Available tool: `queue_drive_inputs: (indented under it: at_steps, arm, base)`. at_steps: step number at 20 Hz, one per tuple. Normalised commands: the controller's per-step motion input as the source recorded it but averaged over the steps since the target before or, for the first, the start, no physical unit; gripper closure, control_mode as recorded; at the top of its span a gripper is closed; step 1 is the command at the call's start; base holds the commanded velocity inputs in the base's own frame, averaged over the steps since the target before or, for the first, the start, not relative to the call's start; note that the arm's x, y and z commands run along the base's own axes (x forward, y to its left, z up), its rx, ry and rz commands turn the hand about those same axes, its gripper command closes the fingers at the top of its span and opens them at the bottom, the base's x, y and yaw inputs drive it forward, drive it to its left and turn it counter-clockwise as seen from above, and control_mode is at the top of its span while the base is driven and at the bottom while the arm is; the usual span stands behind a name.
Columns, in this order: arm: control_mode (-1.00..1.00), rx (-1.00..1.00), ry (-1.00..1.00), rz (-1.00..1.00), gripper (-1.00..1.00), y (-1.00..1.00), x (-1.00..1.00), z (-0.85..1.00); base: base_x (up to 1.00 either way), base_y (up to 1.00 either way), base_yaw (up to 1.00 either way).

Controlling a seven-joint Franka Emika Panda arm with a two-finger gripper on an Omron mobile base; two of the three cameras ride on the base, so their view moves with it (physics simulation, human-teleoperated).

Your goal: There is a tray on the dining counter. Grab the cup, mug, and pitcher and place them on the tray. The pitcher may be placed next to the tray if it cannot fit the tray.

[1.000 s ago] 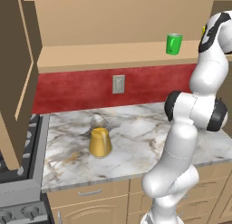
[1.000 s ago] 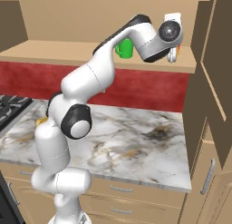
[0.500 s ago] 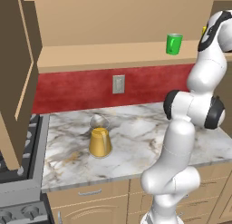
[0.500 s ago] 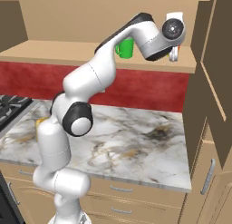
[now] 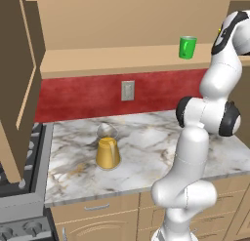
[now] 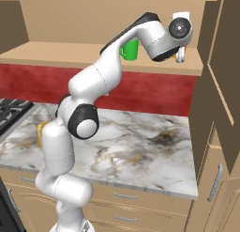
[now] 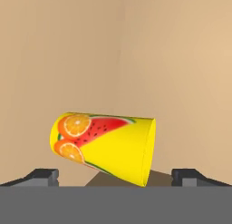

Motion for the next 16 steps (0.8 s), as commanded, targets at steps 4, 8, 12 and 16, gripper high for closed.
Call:
queue_drive_inputs:
  at_steps: [4,8,12,16]
  arm:
    - [-1.00,0.00,0.00,0.00,-1.00,0.00,0.10,0.00]
    - [-1.00,0.00,0.01,0.00,-1.00,0.00,0.09,0.00]
    - [-1.00,0.00,0.02,0.00,-1.00,0.00,0.09,0.00]
    - [-1.00,0.00,0.02,0.00,-1.00,0.00,0.11,0.00]
  base:
    - [0.00,0.00,0.00]
    - [0.00,0.00,0.00]
    - [0.00,0.00,0.00]
    - [0.00,0.00,0.00]
